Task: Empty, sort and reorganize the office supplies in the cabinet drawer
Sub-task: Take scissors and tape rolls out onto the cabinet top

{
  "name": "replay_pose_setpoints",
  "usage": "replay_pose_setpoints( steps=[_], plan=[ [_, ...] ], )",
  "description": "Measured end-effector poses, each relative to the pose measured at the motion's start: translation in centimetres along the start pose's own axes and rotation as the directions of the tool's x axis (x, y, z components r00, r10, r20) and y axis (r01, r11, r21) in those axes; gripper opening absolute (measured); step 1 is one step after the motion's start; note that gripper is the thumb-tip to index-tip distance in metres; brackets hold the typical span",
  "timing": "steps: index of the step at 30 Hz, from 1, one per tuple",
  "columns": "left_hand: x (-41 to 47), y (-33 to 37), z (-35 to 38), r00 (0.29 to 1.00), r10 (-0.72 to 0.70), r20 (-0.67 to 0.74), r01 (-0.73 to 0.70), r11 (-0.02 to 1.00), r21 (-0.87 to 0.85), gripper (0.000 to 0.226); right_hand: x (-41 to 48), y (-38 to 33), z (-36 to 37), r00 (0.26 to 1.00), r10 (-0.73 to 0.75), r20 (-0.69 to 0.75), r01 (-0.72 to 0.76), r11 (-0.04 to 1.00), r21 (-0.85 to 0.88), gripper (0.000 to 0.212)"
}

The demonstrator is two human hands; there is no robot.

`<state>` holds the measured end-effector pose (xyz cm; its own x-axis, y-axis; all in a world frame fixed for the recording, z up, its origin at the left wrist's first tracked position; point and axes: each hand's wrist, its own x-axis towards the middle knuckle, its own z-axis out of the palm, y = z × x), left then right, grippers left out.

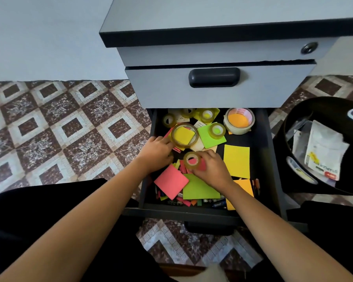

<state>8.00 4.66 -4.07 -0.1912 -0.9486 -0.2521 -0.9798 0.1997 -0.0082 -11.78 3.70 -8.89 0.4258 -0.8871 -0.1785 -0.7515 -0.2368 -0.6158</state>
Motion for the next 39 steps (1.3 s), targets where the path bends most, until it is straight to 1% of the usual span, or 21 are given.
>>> replay_pose_setpoints(
  steps=[3, 7, 10, 14, 16, 18, 20, 22, 24, 26, 27, 29, 33, 39],
  plan=[
    [0.8, -0.2, 0.1, 0.997, 0.013, 0.080, -0.029, 0.979, 0.203, 0.046, -0.4, 0.3, -0.3, 1.000, 0.001, -0.013, -0.001, 1.000, -0.001, 0.063],
    [1.0, -0.2, 0.8, 0.984, 0.000, 0.179, -0.063, 0.935, 0.350, 0.049, -0.5, 0.2, -0.6, 1.000, -0.003, -0.014, 0.003, 1.000, 0.003, 0.064],
    [0.9, -0.1, 1.2, 0.985, -0.011, 0.174, -0.063, 0.909, 0.413, 0.044, -0.5, 0.1, -0.7, 1.000, -0.003, -0.016, 0.003, 1.000, 0.012, 0.064],
    [0.8, -0.1, 1.4, 0.991, -0.005, 0.137, -0.052, 0.910, 0.410, 0.036, -0.5, -0.2, -1.0, 1.000, 0.000, -0.028, 0.001, 0.999, 0.032, 0.063],
    [0.9, -0.2, 1.4, 0.995, 0.010, 0.101, -0.047, 0.929, 0.368, 0.038, -0.6, -0.4, -1.3, 0.999, 0.005, -0.034, -0.003, 0.999, 0.046, 0.062],
    [0.7, -0.4, 1.3, 0.998, 0.033, 0.058, -0.049, 0.955, 0.294, 0.044, -0.7, -0.6, -1.6, 0.999, 0.002, -0.044, 0.000, 0.998, 0.059, 0.062],
    [0.4, -0.6, 1.1, 0.999, 0.049, 0.018, -0.051, 0.986, 0.156, 0.051, -0.8, -0.8, -2.0, 0.998, -0.005, -0.065, 0.010, 0.997, 0.075, 0.061],
    [-0.2, -0.6, 0.3, 0.999, 0.033, -0.018, -0.033, 0.999, -0.029, 0.053, -0.9, -1.2, -2.6, 0.996, -0.009, -0.085, 0.018, 0.995, 0.101, 0.061],
    [-0.8, -0.2, -0.9, 0.999, -0.041, -0.033, 0.030, 0.961, -0.276, 0.054, -0.9, -1.8, -3.3, 0.994, -0.017, -0.106, 0.031, 0.991, 0.130, 0.061],
    [-1.4, 0.2, -2.4, 0.993, -0.114, -0.040, 0.079, 0.858, -0.507, 0.060, -1.0, -2.7, -4.1, 0.990, -0.031, -0.135, 0.052, 0.988, 0.148, 0.062],
    [-1.7, 0.2, -3.3, 0.989, -0.135, -0.058, 0.077, 0.814, -0.576, 0.063, -1.0, -3.1, -4.6, 0.986, -0.043, -0.159, 0.068, 0.986, 0.151, 0.062],
    [-2.3, 0.2, -5.0, 0.979, -0.168, -0.113, 0.058, 0.768, -0.638, 0.063, -0.9, -4.2, -5.6, 0.977, -0.059, -0.206, 0.093, 0.983, 0.159, 0.062],
    [-3.4, -0.2, -8.8, 0.953, -0.247, -0.176, 0.059, 0.719, -0.692, 0.064, -1.2, -6.7, -8.2, 0.950, -0.096, -0.298, 0.150, 0.975, 0.165, 0.063],
    [-4.6, -1.1, -14.3, 0.888, -0.298, -0.350, -0.039, 0.711, -0.703, 0.064, -1.4, -11.4, -13.3, 0.877, -0.205, -0.435, 0.280, 0.953, 0.116, 0.060]
  ],
)
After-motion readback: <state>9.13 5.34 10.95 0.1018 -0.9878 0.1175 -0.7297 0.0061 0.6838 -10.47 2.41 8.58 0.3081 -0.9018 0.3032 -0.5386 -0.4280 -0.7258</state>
